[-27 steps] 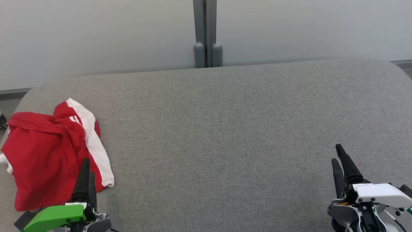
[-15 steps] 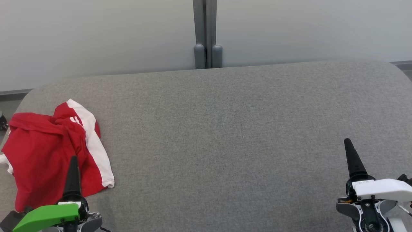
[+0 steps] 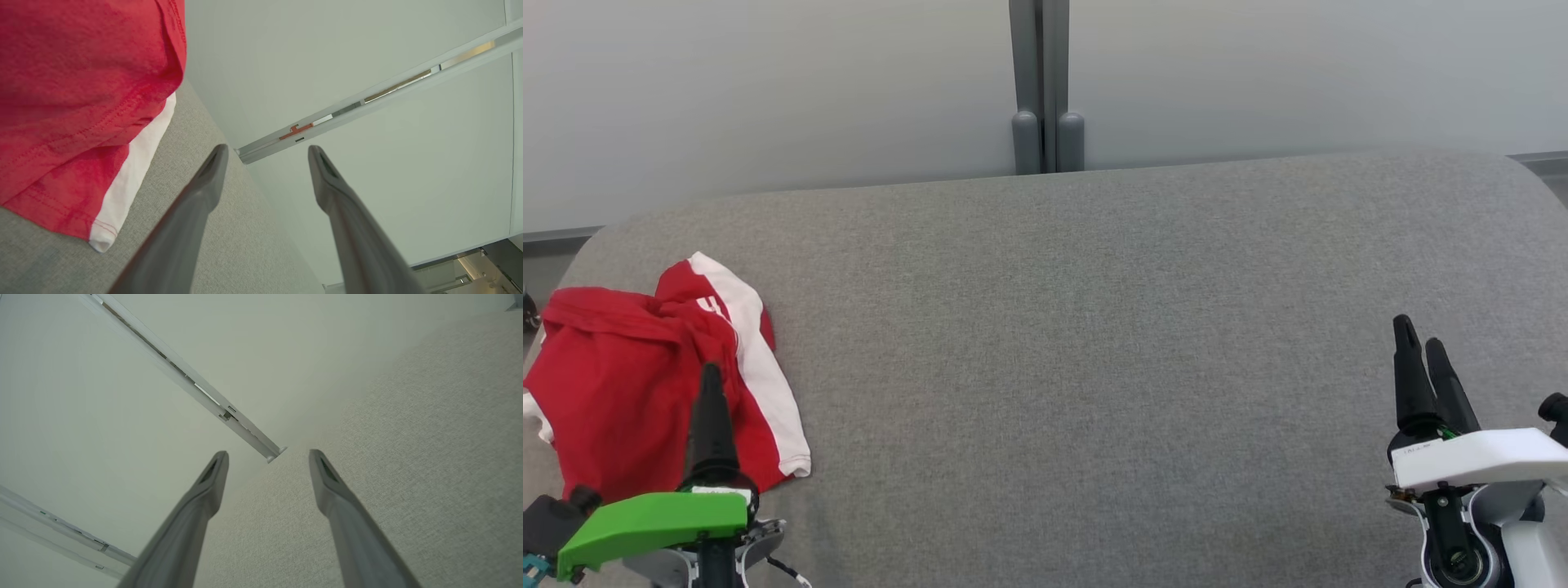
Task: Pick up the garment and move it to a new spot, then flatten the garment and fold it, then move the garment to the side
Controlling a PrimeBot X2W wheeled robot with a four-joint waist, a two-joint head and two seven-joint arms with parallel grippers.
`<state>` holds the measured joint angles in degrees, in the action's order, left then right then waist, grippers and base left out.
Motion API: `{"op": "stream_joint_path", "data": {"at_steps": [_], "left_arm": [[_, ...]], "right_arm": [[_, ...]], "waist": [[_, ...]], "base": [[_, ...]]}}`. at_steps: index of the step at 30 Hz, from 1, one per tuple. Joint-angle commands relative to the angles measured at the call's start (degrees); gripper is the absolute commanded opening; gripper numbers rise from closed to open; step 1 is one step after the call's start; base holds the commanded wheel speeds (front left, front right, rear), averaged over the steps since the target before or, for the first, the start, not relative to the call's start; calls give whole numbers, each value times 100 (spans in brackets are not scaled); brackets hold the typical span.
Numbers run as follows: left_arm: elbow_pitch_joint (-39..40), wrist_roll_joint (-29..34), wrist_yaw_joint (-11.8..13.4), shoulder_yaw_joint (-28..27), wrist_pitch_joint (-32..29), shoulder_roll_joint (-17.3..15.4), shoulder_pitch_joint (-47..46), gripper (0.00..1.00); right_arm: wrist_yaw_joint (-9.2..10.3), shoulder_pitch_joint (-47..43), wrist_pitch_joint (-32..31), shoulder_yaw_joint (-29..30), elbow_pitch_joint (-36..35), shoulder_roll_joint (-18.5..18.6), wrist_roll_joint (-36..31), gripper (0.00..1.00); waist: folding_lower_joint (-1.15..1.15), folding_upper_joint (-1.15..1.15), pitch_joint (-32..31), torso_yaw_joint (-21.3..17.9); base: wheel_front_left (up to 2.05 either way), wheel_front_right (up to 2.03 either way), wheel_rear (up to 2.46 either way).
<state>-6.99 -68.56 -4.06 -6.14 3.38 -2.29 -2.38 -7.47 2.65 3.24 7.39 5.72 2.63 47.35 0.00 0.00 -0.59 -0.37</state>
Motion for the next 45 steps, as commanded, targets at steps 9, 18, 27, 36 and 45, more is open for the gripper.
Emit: {"op": "stream_joint_path", "data": {"at_steps": [9,18,27,36,45], "left_arm": [[542,1204,315,482,204,-47,45,100],[590,2312,472,983,360,-51,133,100],[533,3437,759,1297,503,-55,171,100],[399,4435,986,1605,634,-60,183,100],[262,5133,1222,1914,750,-132,157,100]], "right_arm": [[-2,47,222,-149,-494,62,-1421,100],[-2,-48,376,-211,-520,37,-2218,100],[-2,-100,515,-341,-496,69,-2983,100],[-2,-146,650,-472,-382,137,-3608,100],[-2,-177,767,-523,-411,127,-4205,100]], "waist": [[0,0,-25,-22],[0,0,-70,-22],[0,0,-94,-23],[0,0,-89,-28],[0,0,-79,-28]], "base": [[0,0,0],[0,0,0],[0,0,0],[0,0,0],[0,0,0]]}}
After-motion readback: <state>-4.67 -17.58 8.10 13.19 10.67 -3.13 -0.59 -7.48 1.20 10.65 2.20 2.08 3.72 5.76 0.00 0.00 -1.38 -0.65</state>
